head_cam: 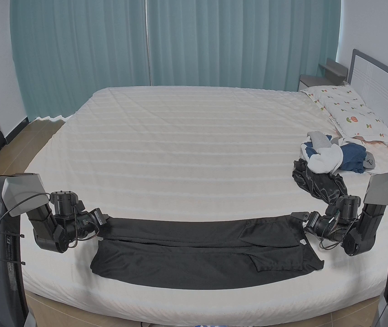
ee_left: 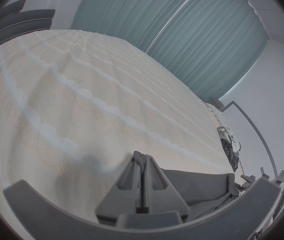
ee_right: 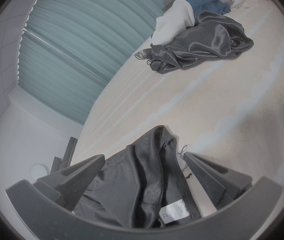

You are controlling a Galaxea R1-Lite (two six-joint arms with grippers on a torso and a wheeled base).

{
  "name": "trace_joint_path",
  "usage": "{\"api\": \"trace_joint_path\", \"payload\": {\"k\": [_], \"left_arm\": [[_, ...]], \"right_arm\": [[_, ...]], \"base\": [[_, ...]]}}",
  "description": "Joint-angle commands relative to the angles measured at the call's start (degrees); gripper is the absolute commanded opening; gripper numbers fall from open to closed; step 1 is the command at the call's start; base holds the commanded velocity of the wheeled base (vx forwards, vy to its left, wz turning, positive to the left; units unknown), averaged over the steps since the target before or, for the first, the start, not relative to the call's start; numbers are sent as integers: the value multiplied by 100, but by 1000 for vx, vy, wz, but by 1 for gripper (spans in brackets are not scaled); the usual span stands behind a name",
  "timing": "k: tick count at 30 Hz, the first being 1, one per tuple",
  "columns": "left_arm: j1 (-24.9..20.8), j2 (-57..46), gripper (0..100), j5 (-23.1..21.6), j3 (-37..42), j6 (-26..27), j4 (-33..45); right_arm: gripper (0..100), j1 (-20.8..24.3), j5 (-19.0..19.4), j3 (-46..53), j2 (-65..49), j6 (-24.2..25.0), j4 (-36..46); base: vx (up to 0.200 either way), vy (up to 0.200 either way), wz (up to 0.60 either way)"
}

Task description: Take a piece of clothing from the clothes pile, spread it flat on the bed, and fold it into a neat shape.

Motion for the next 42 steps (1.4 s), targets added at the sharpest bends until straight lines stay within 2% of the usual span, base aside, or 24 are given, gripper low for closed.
{"api": "trace_joint_path", "payload": {"k": [1, 11, 15, 16, 21, 29, 33, 40, 41, 42], "left_arm": [[1, 9, 0, -4, 2, -12, -3], [1, 9, 0, -4, -7, -29, -3], [1, 18, 0, -4, -7, -29, -3], [1, 9, 0, -4, -7, -29, -3], [1, 18, 0, -4, -7, -29, -3], [1, 45, 0, 5, -51, -20, -3], [1, 62, 0, 5, -69, -20, -3], [1, 62, 0, 5, -69, -12, -3], [1, 62, 0, 5, -60, -12, -3], [-8, 53, 0, 5, -51, -12, -3]], "right_arm": [[100, 37, -254, -597, -22, -17, 457], [100, 133, -271, -922, 127, -78, 783], [100, 169, -271, -896, 286, -272, 791], [0, 169, -271, -896, 294, -298, 783], [0, 142, -421, -1019, 330, -272, 695], [0, 81, -438, -1221, 409, -43, 545], [0, 46, -684, -1441, 514, 124, 545], [0, 46, -702, -1450, 549, 124, 545], [100, 46, -702, -1450, 549, 124, 545], [100, 54, -702, -1450, 567, 124, 545]], "base": [[0, 0, 0], [0, 0, 0], [0, 0, 0], [0, 0, 0], [0, 0, 0], [0, 0, 0], [0, 0, 0], [0, 0, 0], [0, 0, 0], [0, 0, 0]]}}
